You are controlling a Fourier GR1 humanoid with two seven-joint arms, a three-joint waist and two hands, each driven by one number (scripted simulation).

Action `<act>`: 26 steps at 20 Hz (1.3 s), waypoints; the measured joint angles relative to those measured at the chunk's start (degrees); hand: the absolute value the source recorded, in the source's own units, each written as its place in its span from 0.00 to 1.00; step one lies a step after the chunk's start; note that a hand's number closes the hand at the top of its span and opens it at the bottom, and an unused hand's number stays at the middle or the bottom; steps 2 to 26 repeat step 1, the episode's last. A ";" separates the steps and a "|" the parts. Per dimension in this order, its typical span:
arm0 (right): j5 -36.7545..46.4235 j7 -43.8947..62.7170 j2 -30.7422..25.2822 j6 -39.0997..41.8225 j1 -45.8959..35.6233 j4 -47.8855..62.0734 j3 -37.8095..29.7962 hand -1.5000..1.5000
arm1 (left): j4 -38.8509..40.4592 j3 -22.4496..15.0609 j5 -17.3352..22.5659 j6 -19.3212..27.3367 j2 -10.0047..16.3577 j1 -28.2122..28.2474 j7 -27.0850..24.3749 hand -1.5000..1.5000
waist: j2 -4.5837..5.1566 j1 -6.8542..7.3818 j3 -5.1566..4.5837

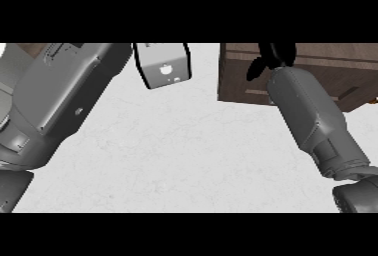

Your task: Pick up the can, place it into the drawer and close the drawer

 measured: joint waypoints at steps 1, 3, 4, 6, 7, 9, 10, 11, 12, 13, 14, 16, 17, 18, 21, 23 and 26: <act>-0.32 -0.82 -0.13 0.01 -0.13 0.27 -0.40 0.00 | -0.91 -0.05 0.02 -0.04 0.21 0.79 0.13 0.00 | 0.04 0.02 0.00; -0.32 -0.82 -0.13 0.01 -0.13 0.27 -0.40 0.00 | -0.91 -0.05 0.02 -0.04 0.21 0.79 0.13 0.00 | 0.04 0.02 0.00; -0.32 -0.82 -0.13 0.01 -0.13 0.27 -0.40 0.00 | -0.91 -0.05 0.02 -0.04 0.21 0.79 0.13 0.00 | 0.04 0.02 0.00; -0.32 -0.82 -0.13 0.01 -0.13 0.27 -0.40 0.00 | -0.91 -0.05 0.02 -0.04 0.21 0.79 0.13 0.00 | 0.04 0.02 0.00; -0.32 -0.82 -0.13 0.01 -0.13 0.27 -0.40 0.00 | -0.91 -0.05 0.02 -0.04 0.21 0.79 0.13 0.00 | 0.04 0.02 0.00; -0.32 -0.82 -0.13 0.01 -0.13 0.27 -0.40 0.00 | -0.91 -0.05 0.02 -0.04 0.21 0.79 0.13 0.00 | 0.04 0.02 0.00; -0.32 -0.82 -0.13 0.01 -0.13 0.27 -0.40 0.00 | -0.91 -0.05 0.02 -0.04 0.21 0.79 0.13 0.00 | 0.04 0.02 0.00; -0.32 -0.82 -0.13 0.01 -0.13 0.27 -0.40 0.00 | -0.91 -0.05 0.02 -0.04 0.21 0.79 0.13 0.00 | 0.04 0.02 0.00; -0.32 -0.82 -0.13 0.01 -0.13 0.27 -0.40 0.00 | -0.91 -0.05 0.02 -0.04 0.21 0.79 0.13 0.00 | 0.04 0.02 0.00; -0.32 -0.82 -0.13 0.01 -0.13 0.27 -0.40 0.00 | -0.91 -0.05 0.02 -0.04 0.21 0.79 0.13 0.00 | 0.04 0.02 0.00; -0.32 -0.82 -0.13 0.01 -0.13 0.27 -0.40 0.00 | -0.91 -0.05 0.02 -0.04 0.21 0.79 0.13 0.00 | 0.04 0.02 0.00; -0.32 -0.82 -0.13 0.01 -0.13 0.27 -0.40 0.00 | -0.91 -0.05 0.02 -0.04 0.21 0.79 0.13 0.00 | 0.04 0.02 0.00; -0.32 -0.82 -0.13 0.01 -0.13 0.27 -0.40 0.00 | -0.91 -0.05 0.02 -0.04 0.21 0.79 0.13 0.00 | 0.04 0.02 0.00; -0.32 -0.82 -0.13 0.01 -0.13 0.27 -0.40 0.00 | -0.91 -0.05 0.02 -0.04 0.21 0.79 0.13 0.00 | 0.04 0.02 0.00; -0.32 -0.82 -0.13 0.01 -0.13 0.27 -0.40 0.00 | -0.91 -0.05 0.02 -0.04 0.21 0.79 0.13 0.00 | 0.04 0.02 0.00; -0.32 -0.82 -0.13 0.01 -0.13 0.27 -0.40 0.00 | -0.91 -0.05 0.02 -0.04 0.21 0.79 0.13 0.00 | 0.04 0.02 0.00; -0.32 -0.82 -0.13 0.01 -0.13 0.27 -0.40 0.00 | -0.91 -0.05 0.02 -0.04 0.21 0.79 0.13 0.00 | 0.04 0.02 0.00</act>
